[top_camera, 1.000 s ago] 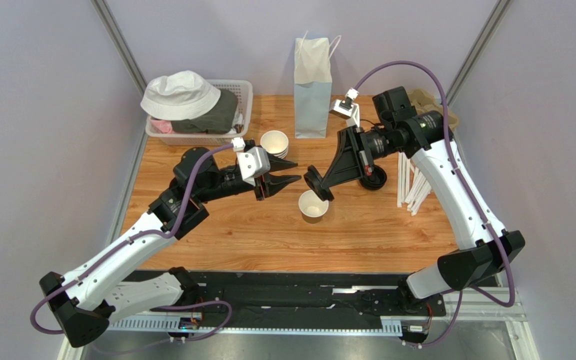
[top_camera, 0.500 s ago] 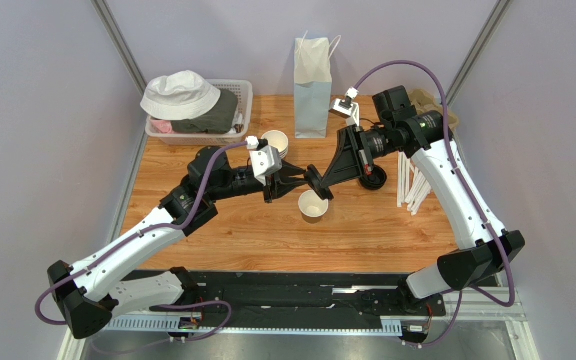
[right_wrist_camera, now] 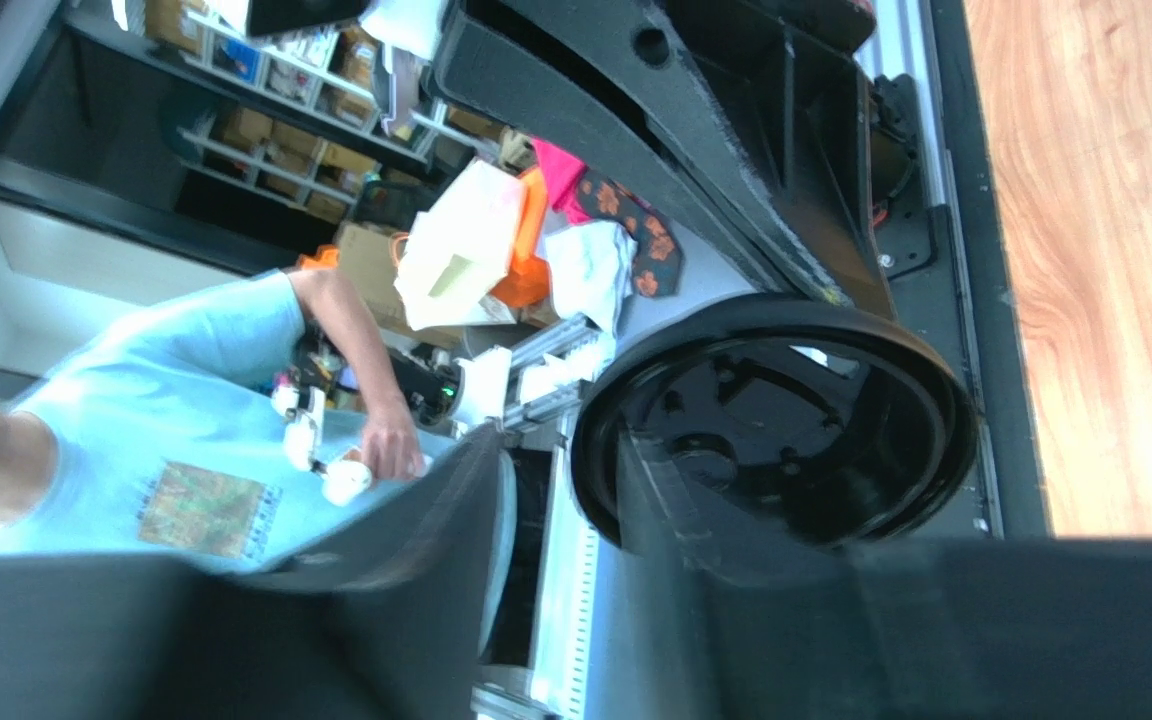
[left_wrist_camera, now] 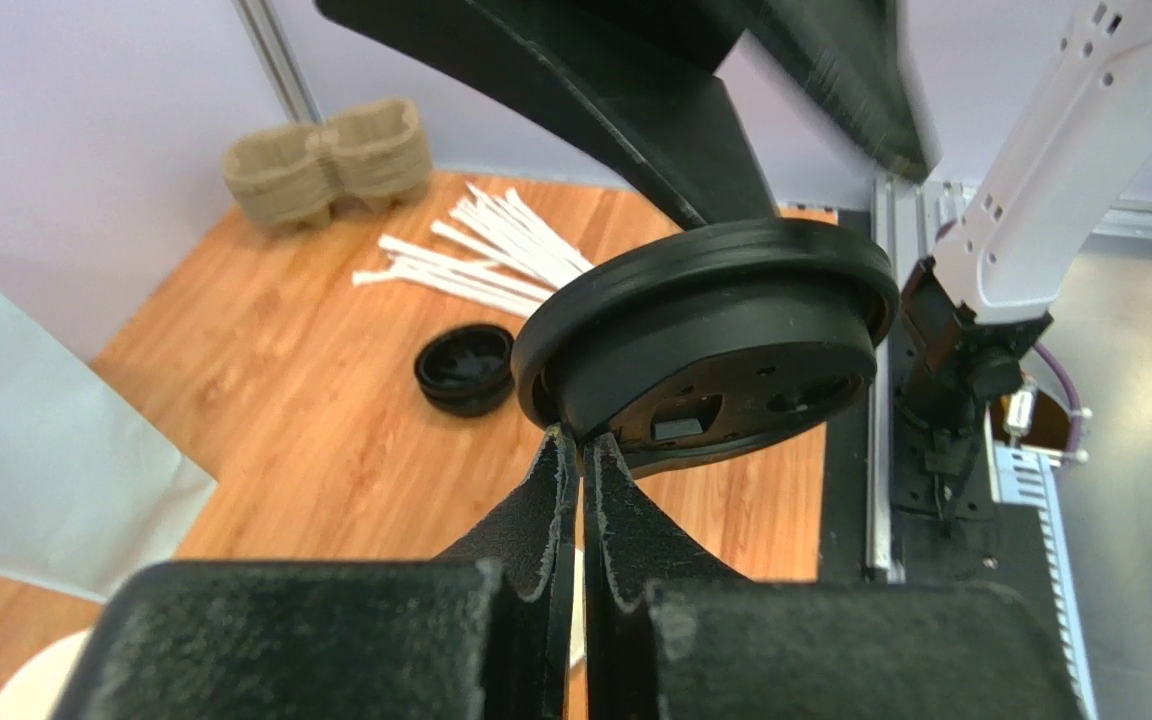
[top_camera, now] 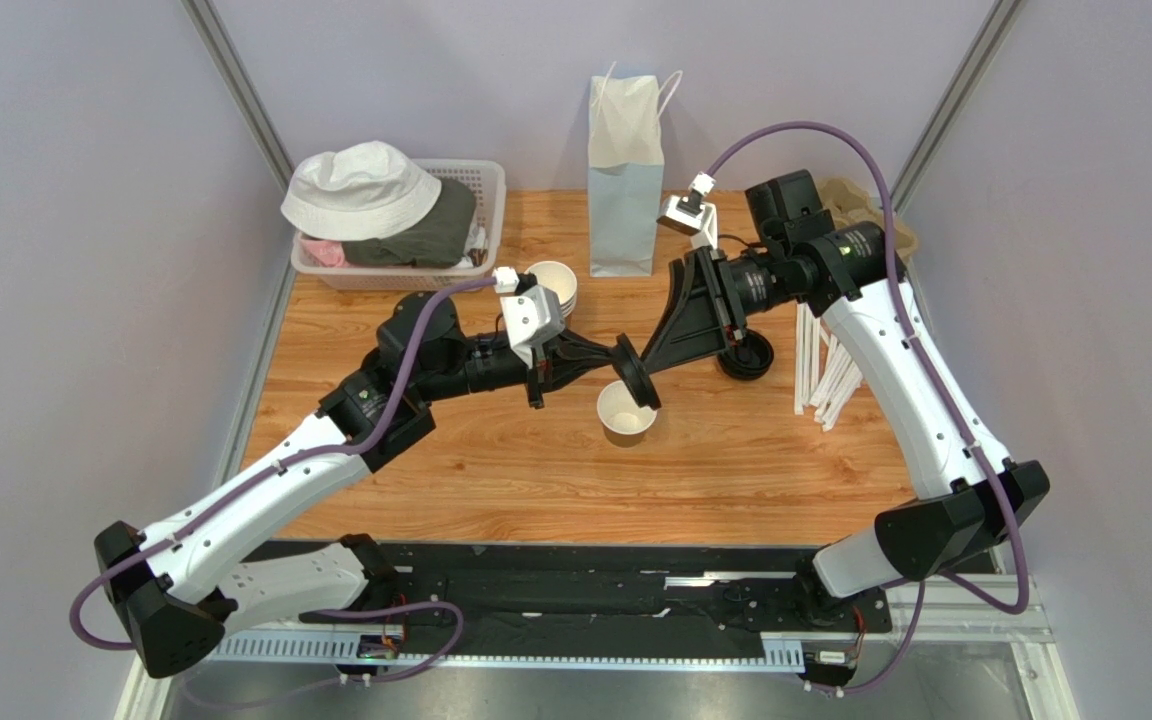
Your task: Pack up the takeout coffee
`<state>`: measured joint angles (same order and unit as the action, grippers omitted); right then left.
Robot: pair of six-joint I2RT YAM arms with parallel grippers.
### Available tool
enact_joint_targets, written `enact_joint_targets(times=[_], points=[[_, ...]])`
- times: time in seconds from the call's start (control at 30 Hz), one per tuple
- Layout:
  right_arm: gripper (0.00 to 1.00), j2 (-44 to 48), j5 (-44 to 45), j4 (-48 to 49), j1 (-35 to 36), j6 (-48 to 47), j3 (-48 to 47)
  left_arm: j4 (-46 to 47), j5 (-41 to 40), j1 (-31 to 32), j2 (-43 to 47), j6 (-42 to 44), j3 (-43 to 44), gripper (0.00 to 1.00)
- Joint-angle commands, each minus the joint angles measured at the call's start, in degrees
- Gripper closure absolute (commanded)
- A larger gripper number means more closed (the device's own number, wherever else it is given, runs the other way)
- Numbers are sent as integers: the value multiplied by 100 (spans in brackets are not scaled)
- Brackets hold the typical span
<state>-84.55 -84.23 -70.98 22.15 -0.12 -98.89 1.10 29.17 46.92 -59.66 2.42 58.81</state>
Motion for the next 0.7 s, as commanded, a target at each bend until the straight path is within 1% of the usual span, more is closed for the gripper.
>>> enact_joint_targets(times=[0.0, 0.03, 0.07, 0.1, 0.13, 0.17, 0.2, 0.23, 0.27, 0.3, 0.33, 0.37, 0.4, 0.43, 0.47, 0.5, 0.53, 0.57, 0.6, 0.67], points=[[49, 36, -324, 541, -236, 618, -7, -759, -113, 37, -28, -162, 455, 100], [38, 27, -218, 550, -316, 627, -42, -1144, -139, 37, -63, -162, 509, 100], [34, 18, 35, 559, -395, 636, -60, -1321, -183, 37, -72, -171, 561, 100], [29, 27, 142, 576, -561, 645, -77, -1506, -262, 37, -81, -180, 649, 100], [27, 9, 239, 603, -641, 662, -104, -1873, -315, 37, -116, -180, 693, 100], [26, 9, 536, 620, -720, 680, -104, -2077, -385, 37, -160, -163, 763, 100], [25, 26, 730, 638, -878, 654, -121, -2305, -525, 37, -204, -128, 921, 100], [23, 35, 941, 638, -958, 610, -122, -2743, -604, 37, -352, -92, 1009, 100], [22, 62, 1483, 638, -1037, 557, -122, -2947, -692, 46, -449, -22, 1097, 100], [21, 88, 1827, 629, -1194, 453, -113, -3158, -832, 37, -555, 13, 1324, 100], [21, 114, 2161, 612, -1257, 330, -113, -3691, -921, 37, -869, 74, 1500, 100], [21, 210, 2809, 594, -1309, 189, -43, -3975, -1000, 46, -1055, 84, 1694, 100], [20, 281, 3085, 568, -1397, 57, 36, -4247, -1079, 37, -1265, 110, 2096, 100], [20, 369, 3340, 568, -1433, -249, 150, -4824, -1106, 37, -1676, 162, 2317, 100], [20, 552, 3778, 594, -1476, -382, 412, -5126, -1150, 37, -1907, 180, 2546, 100], [20, 676, 3973, 612, -1520, -531, 580, -5425, -1176, 37, -2144, 198, 2992, 100], [20, 790, 4149, 638, -1521, -707, 747, -5950, -1159, 37, -2581, 207, 3196, 100], [20, 1035, 4499, 769, -1530, -735, 914, -6173, -1194, 37, -2786, 172, 3372, 100], [20, 1150, 4598, 831, -1547, -726, 1290, -6619, -1290, 37, -3206, 128, 3722, 100], [20, 1448, 4739, 989, -1565, -683, 1617, -6955, -1361, 37, -3586, -109, 4154, 100]])
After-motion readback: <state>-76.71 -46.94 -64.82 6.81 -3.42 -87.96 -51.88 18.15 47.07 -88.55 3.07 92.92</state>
